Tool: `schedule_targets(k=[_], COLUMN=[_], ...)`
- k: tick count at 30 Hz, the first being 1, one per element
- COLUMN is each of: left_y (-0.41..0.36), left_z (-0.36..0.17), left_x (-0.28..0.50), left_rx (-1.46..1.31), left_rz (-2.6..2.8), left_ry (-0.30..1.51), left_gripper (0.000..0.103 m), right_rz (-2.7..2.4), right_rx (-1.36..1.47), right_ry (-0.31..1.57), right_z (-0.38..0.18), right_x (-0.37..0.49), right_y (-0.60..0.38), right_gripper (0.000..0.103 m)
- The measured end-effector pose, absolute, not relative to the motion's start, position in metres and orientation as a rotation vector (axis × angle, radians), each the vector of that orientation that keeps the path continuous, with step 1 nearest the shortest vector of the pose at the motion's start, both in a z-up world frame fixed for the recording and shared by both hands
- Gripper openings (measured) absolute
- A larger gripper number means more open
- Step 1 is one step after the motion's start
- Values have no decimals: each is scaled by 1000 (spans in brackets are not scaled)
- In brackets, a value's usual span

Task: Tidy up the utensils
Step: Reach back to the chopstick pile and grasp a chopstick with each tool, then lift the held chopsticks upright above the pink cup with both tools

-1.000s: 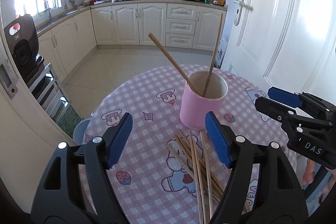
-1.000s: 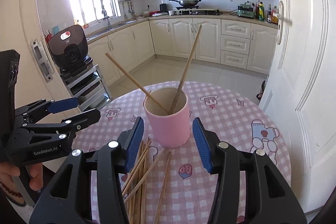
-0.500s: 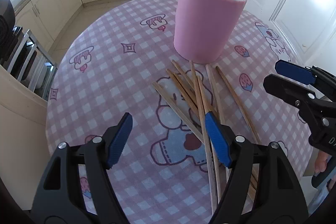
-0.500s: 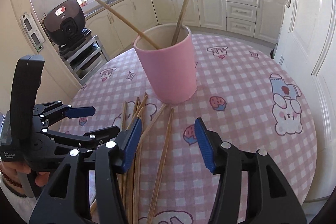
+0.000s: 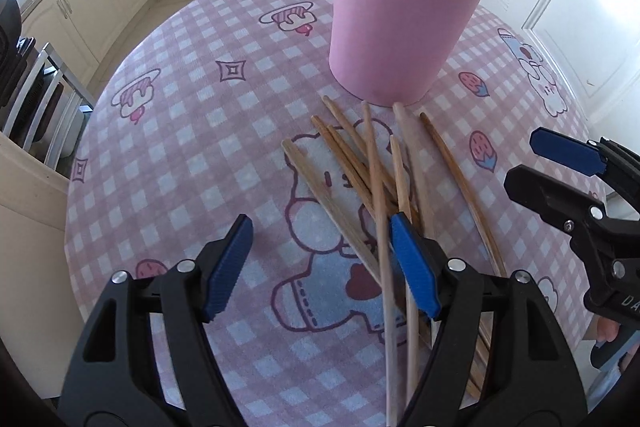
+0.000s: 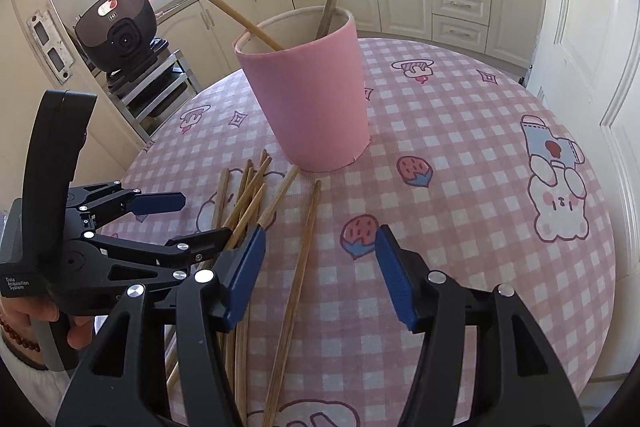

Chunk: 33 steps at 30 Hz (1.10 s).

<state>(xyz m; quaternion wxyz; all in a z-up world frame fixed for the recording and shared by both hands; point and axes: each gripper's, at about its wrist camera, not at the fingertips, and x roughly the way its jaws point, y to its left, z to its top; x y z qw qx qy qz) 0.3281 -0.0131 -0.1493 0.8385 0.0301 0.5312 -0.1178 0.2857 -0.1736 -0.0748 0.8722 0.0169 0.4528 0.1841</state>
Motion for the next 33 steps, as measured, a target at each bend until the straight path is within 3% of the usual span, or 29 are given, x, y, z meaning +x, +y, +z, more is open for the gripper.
schedule_targets(k=[4, 9, 12, 14, 18, 22, 33], left_y=[-14, -15, -19, -20, -24, -18, 7], left_z=[-147, -146, -144, -144, -144, -143, -114], left_x=[336, 347, 352, 354, 356, 356, 337], left_rx=[5, -18, -12, -18, -16, -53, -96], left_rz=[-299, -298, -302, -301, -301, -299, -315], left_ry=[1152, 1178, 1181, 1182, 1173, 1166, 1085], left_gripper=[35, 28, 26, 19, 14, 7, 6], right_rz=[399, 401, 402, 400, 374, 359, 380], right_rx=[14, -50, -63, -83, -180, -220, -108], right_ry=[1004, 1095, 1140, 1164, 1189, 1185, 1139], right_z=[-82, -95, -100, -103, -104, -104, -93], right_x=[290, 302, 310, 316, 323, 326, 323], right_y=[-170, -160, -156, -151, -138, -130, -148], right_gripper=[54, 54, 48, 39, 28, 9, 5])
